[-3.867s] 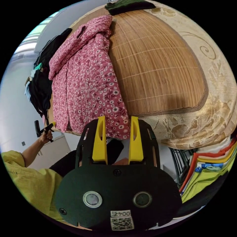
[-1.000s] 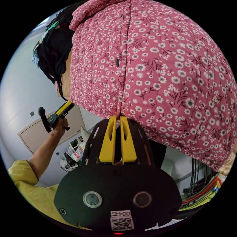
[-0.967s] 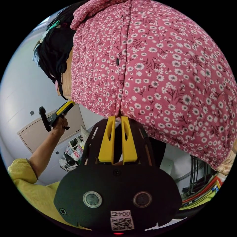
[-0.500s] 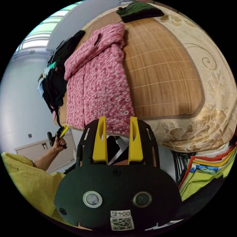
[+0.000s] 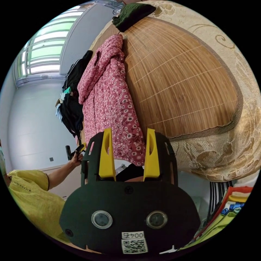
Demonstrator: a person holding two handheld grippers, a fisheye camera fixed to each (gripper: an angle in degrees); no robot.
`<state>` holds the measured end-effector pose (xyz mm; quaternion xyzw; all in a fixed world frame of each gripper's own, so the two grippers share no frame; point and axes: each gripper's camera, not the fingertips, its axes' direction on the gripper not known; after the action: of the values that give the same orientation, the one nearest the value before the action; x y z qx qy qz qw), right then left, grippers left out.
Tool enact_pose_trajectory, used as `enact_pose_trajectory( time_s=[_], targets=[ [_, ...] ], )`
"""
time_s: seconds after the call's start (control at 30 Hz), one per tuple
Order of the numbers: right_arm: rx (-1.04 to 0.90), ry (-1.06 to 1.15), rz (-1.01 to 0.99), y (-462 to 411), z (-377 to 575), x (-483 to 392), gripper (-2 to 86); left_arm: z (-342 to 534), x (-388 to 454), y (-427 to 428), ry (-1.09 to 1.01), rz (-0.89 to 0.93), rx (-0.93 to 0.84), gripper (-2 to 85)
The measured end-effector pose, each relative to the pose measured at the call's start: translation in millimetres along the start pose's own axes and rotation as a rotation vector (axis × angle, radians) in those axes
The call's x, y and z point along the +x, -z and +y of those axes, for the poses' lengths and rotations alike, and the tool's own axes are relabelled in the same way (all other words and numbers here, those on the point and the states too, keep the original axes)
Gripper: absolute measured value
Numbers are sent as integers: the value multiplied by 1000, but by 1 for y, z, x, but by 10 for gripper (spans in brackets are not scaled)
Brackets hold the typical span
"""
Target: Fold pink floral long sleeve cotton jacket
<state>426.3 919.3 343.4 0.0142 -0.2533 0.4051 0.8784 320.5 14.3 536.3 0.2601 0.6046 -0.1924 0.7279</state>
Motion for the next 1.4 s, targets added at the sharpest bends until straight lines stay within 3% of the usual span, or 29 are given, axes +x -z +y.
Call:
enact_pose_trajectory(
  time_s=[0.37,0.57,0.87,1.03,1.27,1.4],
  targets=[
    [-67,39,-41,2,10,11,158,3,-24,-32,-69,-6,-40,149],
    [-89,64,56,9,-3,16,152,-1,-42,-46,-120,-95,-50,155],
    [-109,69,43,7,-19,23,153,-1,-70,-81,-137,-14,-85,143],
    [-203,124,105,2,-40,13,60,-6,-101,-98,-52,139,-122,77],
    [-129,133,11,42,-49,0,49,19,-158,-78,98,348,38,35],
    [-124,151,-8,65,-48,-8,48,33,-171,-73,82,361,10,32]
  ],
)
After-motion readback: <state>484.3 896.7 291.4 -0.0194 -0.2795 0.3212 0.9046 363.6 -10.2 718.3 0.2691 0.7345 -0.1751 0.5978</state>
